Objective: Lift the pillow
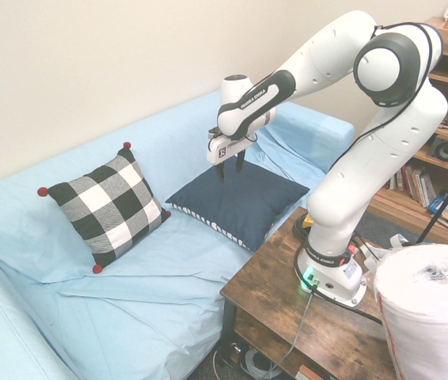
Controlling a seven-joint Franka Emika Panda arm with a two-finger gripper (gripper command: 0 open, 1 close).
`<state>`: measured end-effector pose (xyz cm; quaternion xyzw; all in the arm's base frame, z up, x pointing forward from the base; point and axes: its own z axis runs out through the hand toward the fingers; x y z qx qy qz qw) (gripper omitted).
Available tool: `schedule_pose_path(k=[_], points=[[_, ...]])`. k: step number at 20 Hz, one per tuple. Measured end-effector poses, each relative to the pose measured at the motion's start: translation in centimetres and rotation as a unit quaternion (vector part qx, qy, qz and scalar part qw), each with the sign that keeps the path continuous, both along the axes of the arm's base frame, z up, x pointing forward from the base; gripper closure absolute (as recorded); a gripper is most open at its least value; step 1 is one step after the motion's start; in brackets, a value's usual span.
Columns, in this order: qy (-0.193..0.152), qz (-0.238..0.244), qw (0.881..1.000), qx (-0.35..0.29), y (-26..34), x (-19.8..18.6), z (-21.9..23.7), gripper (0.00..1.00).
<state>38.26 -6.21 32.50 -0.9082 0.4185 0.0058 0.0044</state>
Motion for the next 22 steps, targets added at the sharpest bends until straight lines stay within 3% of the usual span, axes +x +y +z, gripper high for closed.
schedule_pose_path(k=[7,12,22], points=[[0.026,0.008,1.000,-0.002,-7.9,-3.6,-3.6,0.00],[0.056,0.000,0.998,0.001,-12.7,-5.8,-9.0,0.00],[0.112,0.001,0.994,0.007,-14.5,-9.7,-19.9,0.00]])
